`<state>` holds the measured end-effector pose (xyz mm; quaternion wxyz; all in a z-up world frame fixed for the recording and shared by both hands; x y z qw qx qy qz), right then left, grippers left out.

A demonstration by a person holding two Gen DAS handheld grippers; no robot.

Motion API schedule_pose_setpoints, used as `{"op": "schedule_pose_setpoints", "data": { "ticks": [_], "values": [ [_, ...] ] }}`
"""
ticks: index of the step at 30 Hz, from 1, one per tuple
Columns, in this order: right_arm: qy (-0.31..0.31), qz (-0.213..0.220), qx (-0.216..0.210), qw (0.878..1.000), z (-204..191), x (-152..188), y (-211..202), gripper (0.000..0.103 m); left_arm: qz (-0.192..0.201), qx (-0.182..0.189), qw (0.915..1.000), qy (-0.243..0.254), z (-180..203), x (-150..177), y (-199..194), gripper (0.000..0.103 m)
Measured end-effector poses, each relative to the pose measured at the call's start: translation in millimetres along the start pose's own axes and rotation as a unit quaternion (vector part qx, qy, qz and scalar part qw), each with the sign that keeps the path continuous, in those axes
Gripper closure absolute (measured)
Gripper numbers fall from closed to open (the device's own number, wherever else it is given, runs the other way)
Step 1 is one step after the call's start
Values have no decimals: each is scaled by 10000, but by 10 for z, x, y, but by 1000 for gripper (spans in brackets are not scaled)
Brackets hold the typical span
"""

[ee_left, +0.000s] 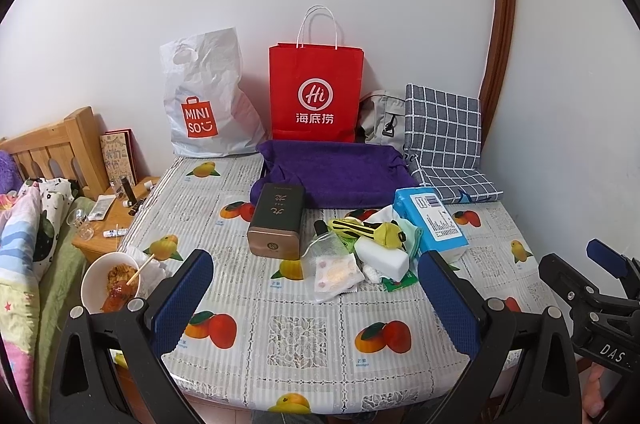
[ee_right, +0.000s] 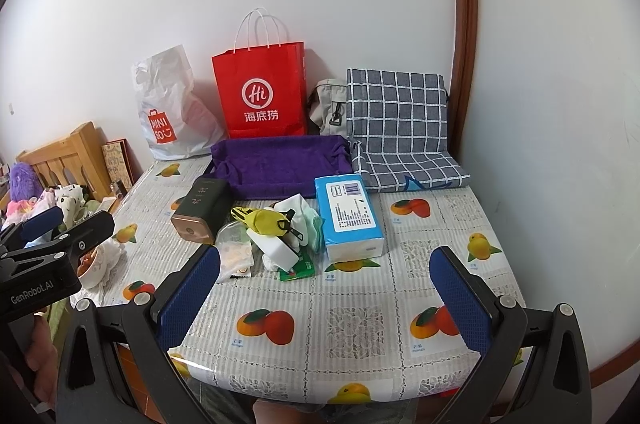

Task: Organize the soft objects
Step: 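Reach right tool to yellow Adidas pouch while left tool approaches white mesh bag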

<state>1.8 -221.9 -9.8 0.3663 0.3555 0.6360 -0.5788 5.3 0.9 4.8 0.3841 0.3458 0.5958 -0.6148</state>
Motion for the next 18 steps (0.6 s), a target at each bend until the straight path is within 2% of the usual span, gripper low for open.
{"op": "schedule_pose_setpoints", "data": {
  "ticks": [6, 18],
  "values": [
    [57, -27, -84, 9999, 40, 71, 163, 0, -227, -62, 9995, -189, -153, 47, 284, 0],
    [122, -489, -428, 9978, 44, 381, 981, 0, -1035, -236, 9937, -356, -465, 623, 1148, 1]
  ]
}}
Point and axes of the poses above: each gripper's, at about its wrist camera, not at the fingertips, and y roughly the way its jaws point, z to its right, x to its underside, the point moved 2 cm from there along y, roughly the way its jaws point, and after that the axes turned 10 degrees about z, right-handed, at the moved point
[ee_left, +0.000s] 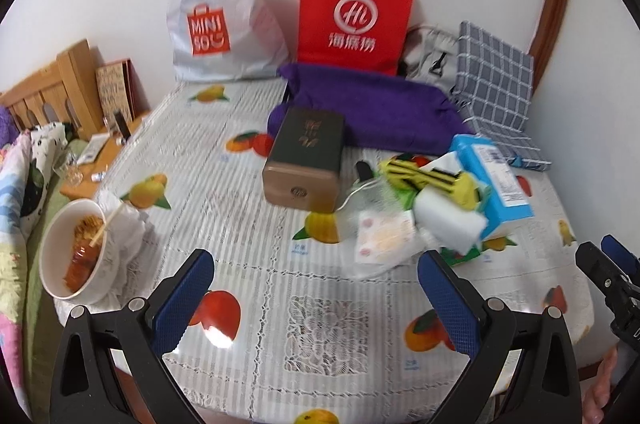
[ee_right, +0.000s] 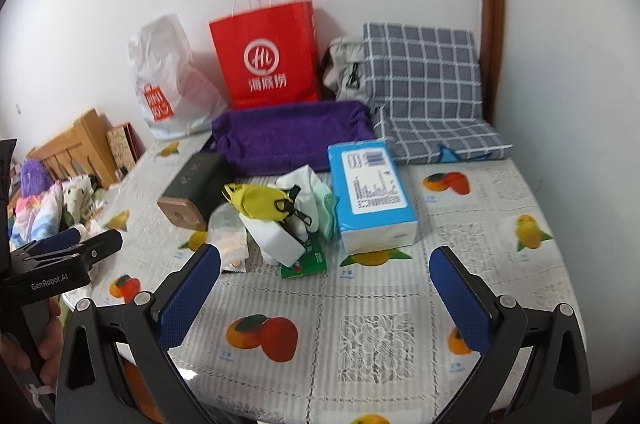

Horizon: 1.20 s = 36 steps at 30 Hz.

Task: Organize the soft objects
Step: 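Reach right tool to yellow Adidas pouch while left tool approaches white mesh bag, then grasp yellow pouch with right tool while left tool grasps white mesh bag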

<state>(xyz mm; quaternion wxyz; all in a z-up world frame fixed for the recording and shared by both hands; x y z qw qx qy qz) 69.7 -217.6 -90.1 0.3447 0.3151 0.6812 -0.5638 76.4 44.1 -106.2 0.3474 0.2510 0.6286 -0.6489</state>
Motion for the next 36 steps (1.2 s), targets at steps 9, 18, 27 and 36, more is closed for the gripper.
{"op": "schedule_pose_setpoints", "data": {
  "ticks": [9, 18, 27, 36],
  "values": [
    [-349, -80, -564, 9978, -265, -50, 543, 3, -393, -14, 9992, -104, -178, 163, 484, 2],
    [-1308, -292, -556, 9894, -794, -79, 1213, 3, -614, 57, 9979, -223, -355, 226, 766, 2],
    [-997, -803, -635, 9897, -675, 28, 1667, 52, -713, 88, 9974, -111, -333, 248, 913, 2],
    [-678, -459, -1039, 9912, -592, -127, 1499, 78, -794, 173, 9966, -110, -248, 270, 963, 2]
  ]
}}
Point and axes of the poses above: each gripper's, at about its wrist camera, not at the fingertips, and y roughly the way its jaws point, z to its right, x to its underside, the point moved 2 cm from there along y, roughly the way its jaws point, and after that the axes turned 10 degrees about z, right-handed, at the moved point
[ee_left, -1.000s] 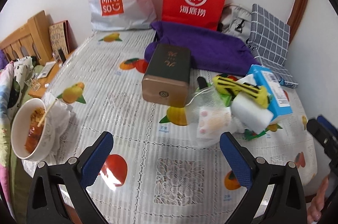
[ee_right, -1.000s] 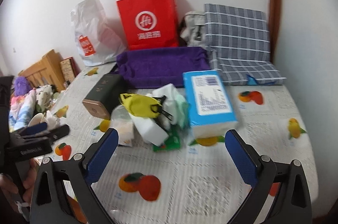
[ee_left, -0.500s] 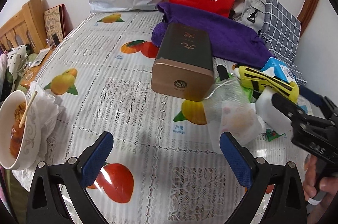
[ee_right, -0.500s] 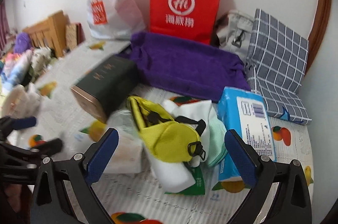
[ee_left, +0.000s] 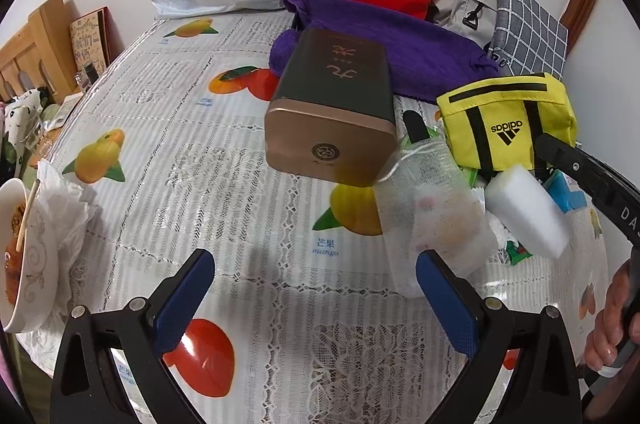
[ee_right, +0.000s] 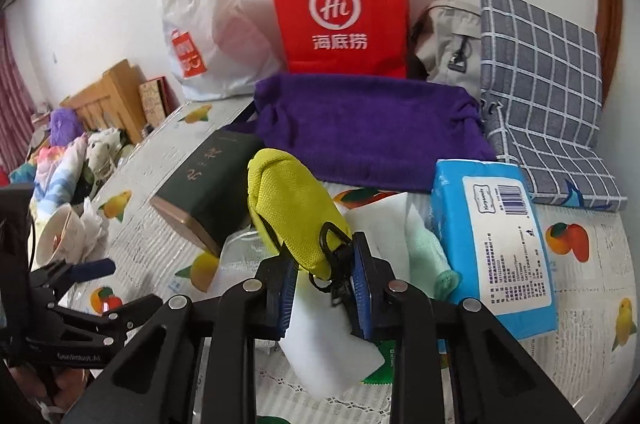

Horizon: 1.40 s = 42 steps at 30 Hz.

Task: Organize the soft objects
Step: 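Grasp yellow pouch with right tool while left tool grasps white mesh bag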

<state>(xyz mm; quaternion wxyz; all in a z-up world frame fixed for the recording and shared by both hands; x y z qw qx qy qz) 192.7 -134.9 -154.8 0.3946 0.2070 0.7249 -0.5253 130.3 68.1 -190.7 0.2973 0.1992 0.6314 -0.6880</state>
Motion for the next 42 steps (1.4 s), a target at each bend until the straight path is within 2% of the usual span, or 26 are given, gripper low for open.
{"op": "schedule_pose_setpoints", "data": {
  "ticks": [3, 7, 10, 16, 21, 27, 29, 30, 31, 32, 34, 35, 37, 40, 42],
  "values": [
    [12, 39, -40, 10000, 1, 22, -18, 79, 12, -17, 10000, -17, 17, -1, -13, 2],
    [257, 453, -85, 9986, 83, -56, -193, 79, 45, 9, 10000, -68, 38, -9, -27, 2],
    [257, 701, 62, 9972, 149, -152, -332, 79, 55, 98, 9999, -37, 96, -5, -36, 2],
    [346, 855, 132, 9956, 347, -199, -675, 79, 76, 462, 9989, -26, 285, -15, 7, 2],
    [399, 751, 248, 9961, 575, 35, -1066, 79, 37, 632, 9980, -14, 448, -44, 201, 2],
    [653, 334, 64, 9973, 792, 500, -1414, 79, 89, 650, 9978, 40, 577, -61, 452, 3],
    [824, 62, -136, 9965, 850, 680, -1422, 79, 127, 611, 9980, 46, 599, -62, 498, 20],
    [925, -96, -225, 9954, 876, 773, -1390, 79, 155, 623, 9979, -16, 597, -60, 506, 31],
    [997, -197, -253, 9945, 898, 835, -1362, 79, 173, 649, 9977, -66, 591, -60, 510, 35],
    [1074, -333, -241, 9934, 923, 917, -1307, 79, 192, 718, 9972, -83, 596, -57, 505, 39],
    [1219, -583, -188, 9907, 982, 1059, -1201, 79, 177, 753, 9970, 29, 616, -62, 498, 57],
    [1279, -686, -161, 9893, 1010, 1111, -1151, 79, 173, 749, 9970, 102, 628, -62, 471, 61],
    [1399, -832, -74, 9866, 1089, 1196, -1066, 79, 182, 729, 9970, 158, 632, -73, 424, 77],
    [1511, -875, 4, 9846, 1176, 1229, -1010, 75, 183, 708, 9971, 231, 613, -76, 354, 91],
    [1433, -900, 158, 9854, 1180, 1246, -978, 68, 186, 728, 9969, 223, 578, -68, 299, 93]
  ]
}}
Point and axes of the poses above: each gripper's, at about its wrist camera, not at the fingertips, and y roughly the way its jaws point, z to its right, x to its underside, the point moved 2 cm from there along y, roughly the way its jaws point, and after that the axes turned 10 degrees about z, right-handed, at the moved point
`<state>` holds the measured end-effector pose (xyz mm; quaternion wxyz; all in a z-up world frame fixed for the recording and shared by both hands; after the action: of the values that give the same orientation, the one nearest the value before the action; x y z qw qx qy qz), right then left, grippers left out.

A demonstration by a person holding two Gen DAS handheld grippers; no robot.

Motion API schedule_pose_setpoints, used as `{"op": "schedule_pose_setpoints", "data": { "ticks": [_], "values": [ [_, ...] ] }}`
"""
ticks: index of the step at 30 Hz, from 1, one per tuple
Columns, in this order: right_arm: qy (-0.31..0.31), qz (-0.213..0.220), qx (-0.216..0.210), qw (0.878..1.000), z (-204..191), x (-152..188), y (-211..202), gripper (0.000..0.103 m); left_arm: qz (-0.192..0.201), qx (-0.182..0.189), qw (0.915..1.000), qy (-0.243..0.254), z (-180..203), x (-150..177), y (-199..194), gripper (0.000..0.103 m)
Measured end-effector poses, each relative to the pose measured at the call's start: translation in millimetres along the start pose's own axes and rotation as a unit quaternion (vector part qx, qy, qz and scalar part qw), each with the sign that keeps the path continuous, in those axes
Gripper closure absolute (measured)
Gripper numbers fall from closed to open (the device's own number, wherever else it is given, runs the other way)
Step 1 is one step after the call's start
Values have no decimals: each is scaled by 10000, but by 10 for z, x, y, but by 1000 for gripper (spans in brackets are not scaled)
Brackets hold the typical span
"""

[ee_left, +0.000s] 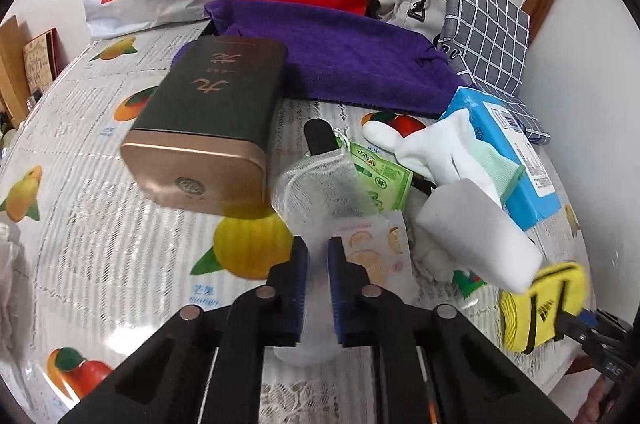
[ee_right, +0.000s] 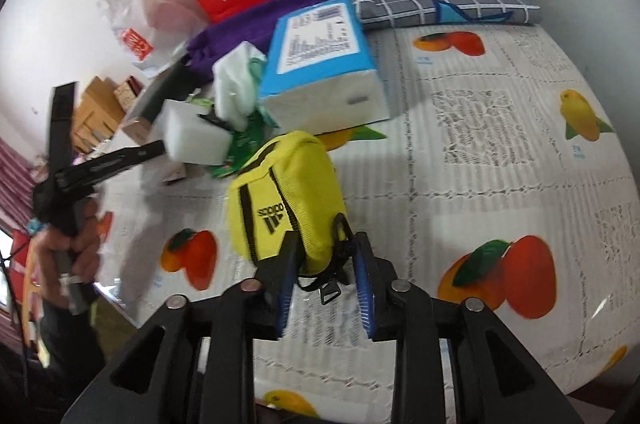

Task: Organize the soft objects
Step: 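Grasp yellow pouch with right tool while left tool grasps white mesh bag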

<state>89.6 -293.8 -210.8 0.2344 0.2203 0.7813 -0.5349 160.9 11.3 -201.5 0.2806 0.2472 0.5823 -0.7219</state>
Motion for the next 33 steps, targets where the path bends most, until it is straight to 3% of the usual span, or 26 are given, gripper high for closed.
{"op": "schedule_pose_setpoints", "data": {
  "ticks": [1, 3, 8, 12, 15, 17, 19, 21, 28, 33],
  "values": [
    [-49, -14, 117, 9999, 4, 7, 23, 65, 7, 8, 10000, 6, -15, 6, -30, 94],
    [-105, -29, 253, 9996, 13, 8, 64, 45, 23, -46, 10000, 54, -48, 26, -95, 96],
    [-62, 31, 405, 9992, 30, -2, 117, 18, 47, -295, 9995, 50, -223, 96, -319, 96],
    [19, 35, 350, 9994, -25, -12, 195, 17, -143, -745, 9971, 15, -465, 217, -419, 96],
    [79, 16, 315, 9995, -100, -11, 251, 13, -345, -863, 9957, -55, -591, 287, -389, 96],
    [18, 13, 325, 9995, -185, -15, 300, 11, -455, -864, 9952, -116, -638, 327, -351, 85],
    [-61, -4, 380, 9993, -262, -16, 355, 8, -474, -861, 9951, -143, -663, 351, -327, 54],
    [-197, -12, 487, 9986, -328, -17, 415, 6, -425, -851, 9954, -133, -653, 361, -326, 42],
    [-468, -30, 778, 9959, -459, -25, 573, 4, -397, -880, 9953, -127, -575, 327, -197, 26],
    [-575, 12, 854, 9947, -487, -2, 604, 4, -318, -1193, 9917, 369, -382, 349, -76, 15]
  ]
}}
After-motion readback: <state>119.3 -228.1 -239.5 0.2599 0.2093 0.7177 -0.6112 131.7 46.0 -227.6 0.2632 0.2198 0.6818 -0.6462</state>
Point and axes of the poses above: each gripper's, at about its wrist camera, not at the fingertips, and y roughly the way its jaws point, z to its right, x to its underside, the point moved 2 cm from there along y, roughly the way its jaws point, and after that the axes turned 10 degrees about z, right-handed, at the moved point
